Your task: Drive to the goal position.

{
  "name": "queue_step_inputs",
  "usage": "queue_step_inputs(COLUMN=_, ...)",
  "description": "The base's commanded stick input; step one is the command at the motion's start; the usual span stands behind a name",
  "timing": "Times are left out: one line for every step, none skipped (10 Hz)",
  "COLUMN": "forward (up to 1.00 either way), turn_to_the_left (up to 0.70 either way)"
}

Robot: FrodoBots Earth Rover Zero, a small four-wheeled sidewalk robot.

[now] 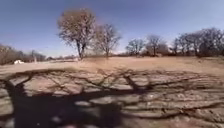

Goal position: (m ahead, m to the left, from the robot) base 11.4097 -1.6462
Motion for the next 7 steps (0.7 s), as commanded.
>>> queue_step_inputs(forward=1.0, turn_to_the_left=0.0)
queue_step_inputs(forward=1.0, turn_to_the_left=0.0)
queue_step_inputs(forward=1.0, turn_to_the_left=0.0)
queue_step_inputs(forward=1.0, turn_to_the_left=0.0)
queue_step_inputs(forward=1.0, turn_to_the_left=0.0)
queue_step_inputs(forward=1.0, turn_to_the_left=0.0)
queue_step_inputs(forward=1.0, turn_to_the_left=-0.27)
